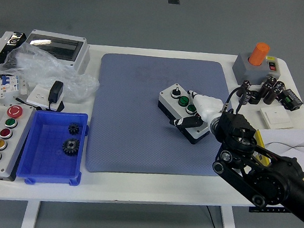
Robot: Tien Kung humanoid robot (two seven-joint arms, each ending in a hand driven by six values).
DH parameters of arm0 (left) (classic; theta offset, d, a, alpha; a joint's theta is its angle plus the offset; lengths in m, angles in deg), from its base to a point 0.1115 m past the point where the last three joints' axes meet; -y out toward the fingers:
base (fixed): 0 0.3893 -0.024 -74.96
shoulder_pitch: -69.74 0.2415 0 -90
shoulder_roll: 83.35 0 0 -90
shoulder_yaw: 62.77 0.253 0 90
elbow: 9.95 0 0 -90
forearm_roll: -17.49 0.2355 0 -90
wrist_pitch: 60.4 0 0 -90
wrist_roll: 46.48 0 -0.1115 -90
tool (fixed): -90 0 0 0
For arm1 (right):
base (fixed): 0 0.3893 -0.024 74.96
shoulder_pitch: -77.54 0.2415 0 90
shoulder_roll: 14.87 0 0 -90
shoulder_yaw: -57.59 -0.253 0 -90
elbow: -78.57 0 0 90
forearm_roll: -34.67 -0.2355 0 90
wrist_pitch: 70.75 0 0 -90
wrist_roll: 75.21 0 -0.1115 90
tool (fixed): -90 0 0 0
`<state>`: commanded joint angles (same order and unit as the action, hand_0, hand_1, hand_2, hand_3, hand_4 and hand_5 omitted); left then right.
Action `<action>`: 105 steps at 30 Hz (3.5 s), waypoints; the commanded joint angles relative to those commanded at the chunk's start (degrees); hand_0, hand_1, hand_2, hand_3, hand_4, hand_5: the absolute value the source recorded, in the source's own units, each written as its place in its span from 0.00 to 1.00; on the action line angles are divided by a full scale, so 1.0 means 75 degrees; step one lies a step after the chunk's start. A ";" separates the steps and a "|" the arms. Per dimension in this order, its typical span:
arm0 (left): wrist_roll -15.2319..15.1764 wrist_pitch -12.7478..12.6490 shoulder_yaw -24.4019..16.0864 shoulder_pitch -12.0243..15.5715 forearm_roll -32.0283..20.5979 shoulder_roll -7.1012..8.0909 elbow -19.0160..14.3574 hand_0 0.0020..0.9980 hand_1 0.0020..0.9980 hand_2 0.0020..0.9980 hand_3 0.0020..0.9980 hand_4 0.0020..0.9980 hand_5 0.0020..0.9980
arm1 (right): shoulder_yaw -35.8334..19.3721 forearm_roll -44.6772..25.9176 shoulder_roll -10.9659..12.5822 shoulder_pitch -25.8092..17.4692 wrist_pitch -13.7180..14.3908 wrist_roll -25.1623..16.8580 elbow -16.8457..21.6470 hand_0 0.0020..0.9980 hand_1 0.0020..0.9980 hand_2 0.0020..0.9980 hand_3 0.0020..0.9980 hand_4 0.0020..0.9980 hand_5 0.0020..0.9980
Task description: Pick up the button,place it on the desk,press the button,press the button
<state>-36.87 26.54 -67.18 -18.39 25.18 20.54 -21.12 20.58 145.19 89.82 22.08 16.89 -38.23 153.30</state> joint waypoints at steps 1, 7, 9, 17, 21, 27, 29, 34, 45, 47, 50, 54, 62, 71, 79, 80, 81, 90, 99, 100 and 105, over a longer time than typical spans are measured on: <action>-0.0001 -0.0001 0.0002 0.0000 -0.0005 0.0000 0.0000 0.69 0.70 0.63 0.63 0.58 0.34 | 0.0008 0.0015 0.0000 0.0000 -0.0004 0.0000 0.0004 0.54 0.69 0.70 1.00 1.00 0.46; -0.0011 -0.0006 0.0002 -0.0007 -0.0005 0.0004 -0.0001 0.69 0.70 0.63 0.63 0.58 0.33 | 0.0077 0.0208 -0.0001 0.0016 0.0013 0.0000 0.0066 0.48 0.65 0.64 0.98 0.98 0.43; -0.0014 -0.0007 0.0001 -0.0008 -0.0002 0.0006 -0.0001 0.69 0.70 0.63 0.63 0.58 0.33 | 0.0089 0.0242 -0.0003 0.0019 0.0018 0.0000 0.0076 0.48 0.65 0.64 0.98 0.98 0.43; -0.0051 -0.0028 -0.0025 -0.0019 0.0027 0.0003 -0.0003 0.69 0.70 0.63 0.63 0.58 0.33 | 0.0243 0.0376 -0.0036 0.0010 0.0099 0.0000 0.0046 0.29 0.50 0.47 0.71 0.90 0.33; -0.0081 -0.0050 -0.0034 -0.0027 0.0034 0.0007 -0.0003 0.69 0.70 0.63 0.63 0.58 0.33 | 0.0311 0.0440 -0.0044 0.0009 0.0160 0.0000 0.0073 0.29 0.50 0.47 0.71 0.90 0.33; -0.0128 -0.0088 -0.0036 -0.0026 0.0032 0.0006 -0.0001 0.69 0.70 0.63 0.63 0.58 0.33 | 0.0383 0.0602 -0.0045 0.0010 0.0272 0.0000 0.0123 0.27 0.48 0.45 0.57 0.88 0.31; -0.0140 -0.0100 -0.0033 -0.0023 0.0028 0.0004 0.0000 0.69 0.70 0.63 0.63 0.58 0.33 | 0.0407 0.0656 -0.0047 0.0006 0.0316 0.0000 0.0130 0.22 0.45 0.44 0.46 0.79 0.25; -0.0169 -0.0129 -0.0039 -0.0023 0.0032 0.0002 0.0001 0.69 0.70 0.63 0.63 0.58 0.33 | 0.0461 0.0796 -0.0042 -0.0002 0.0472 0.0000 0.0184 0.22 0.45 0.44 0.46 0.79 0.25; -0.0189 -0.0153 -0.0056 -0.0031 0.0036 -0.0011 0.0004 0.69 0.70 0.63 0.63 0.59 0.35 | 0.0844 0.0907 0.0485 0.0273 0.0829 0.0000 0.0609 0.20 0.47 0.44 0.38 0.56 0.11; -0.0192 -0.0154 -0.0056 -0.0037 0.0038 -0.0014 0.0005 0.69 0.70 0.63 0.63 0.59 0.35 | 0.0936 0.0900 0.0598 0.0338 0.0860 0.0000 0.0662 0.21 0.47 0.44 0.37 0.54 0.10; -0.0193 -0.0154 -0.0048 -0.0039 0.0035 -0.0018 0.0007 0.69 0.70 0.63 0.63 0.59 0.35 | 0.1030 0.0891 0.0677 0.0392 0.0883 0.0000 0.0676 0.21 0.47 0.44 0.37 0.54 0.10; -0.0195 -0.0155 -0.0025 -0.0034 0.0024 -0.0023 0.0013 0.69 0.70 0.63 0.63 0.59 0.35 | 0.1108 0.0876 0.0711 0.0418 0.0896 0.0000 0.0636 0.24 0.49 0.44 0.37 0.53 0.08; -0.0200 -0.0154 0.0027 -0.0025 -0.0003 -0.0040 0.0018 0.69 0.70 0.63 0.63 0.59 0.35 | 0.1141 0.0882 0.0746 0.0445 0.0940 0.0000 0.0561 0.25 0.49 0.45 0.37 0.52 0.08; -0.0208 -0.0160 0.0029 -0.0037 0.0003 -0.0035 0.0018 0.69 0.70 0.63 0.63 0.60 0.37 | 0.1277 0.0765 0.0869 0.0479 0.1211 0.0000 0.0603 0.25 0.50 0.45 0.36 0.52 0.07; -0.0210 -0.0158 0.0045 -0.0033 0.0003 -0.0047 0.0020 0.69 0.70 0.64 0.63 0.60 0.37 | 0.1421 0.0541 0.1013 0.0471 0.1687 0.0000 0.0637 0.25 0.50 0.45 0.36 0.52 0.07; -0.0211 -0.0158 0.0051 -0.0031 -0.0002 -0.0047 0.0021 0.69 0.70 0.64 0.63 0.60 0.37 | 0.1409 0.0495 0.1019 0.0469 0.1703 0.0000 0.0632 0.25 0.50 0.45 0.36 0.52 0.07; -0.0211 -0.0158 0.0055 -0.0028 -0.0006 -0.0048 0.0022 0.69 0.70 0.64 0.63 0.60 0.37 | 0.1391 0.0453 0.1025 0.0466 0.1698 0.0000 0.0632 0.25 0.50 0.45 0.36 0.52 0.07; -0.0211 -0.0154 0.0077 -0.0025 -0.0014 -0.0058 0.0024 0.69 0.70 0.64 0.63 0.60 0.37 | 0.1197 0.0227 0.1098 0.0428 0.1288 0.0000 0.0795 0.26 0.52 0.50 0.37 0.57 0.06; -0.0215 -0.0146 0.0111 -0.0009 -0.0039 -0.0073 0.0025 0.69 0.70 0.64 0.63 0.60 0.37 | 0.0598 -0.0238 0.1338 0.0313 0.1038 0.0000 0.1518 0.24 0.53 0.65 0.65 0.79 0.20; -0.0215 -0.0145 0.0118 -0.0005 -0.0046 -0.0073 0.0025 0.69 0.70 0.64 0.63 0.60 0.37 | 0.0516 -0.0357 0.1373 0.0306 0.0999 0.0000 0.1601 0.24 0.53 0.65 0.65 0.79 0.20; -0.0215 -0.0143 0.0133 -0.0010 -0.0056 -0.0068 0.0024 0.69 0.70 0.64 0.63 0.59 0.37 | 0.0391 -0.0898 0.1422 0.0353 0.0735 -0.0025 0.1672 0.28 0.61 0.79 0.91 1.00 0.41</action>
<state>-38.48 25.46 -66.18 -18.46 24.76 20.03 -20.94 23.51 138.46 100.49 24.73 22.40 -38.42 165.83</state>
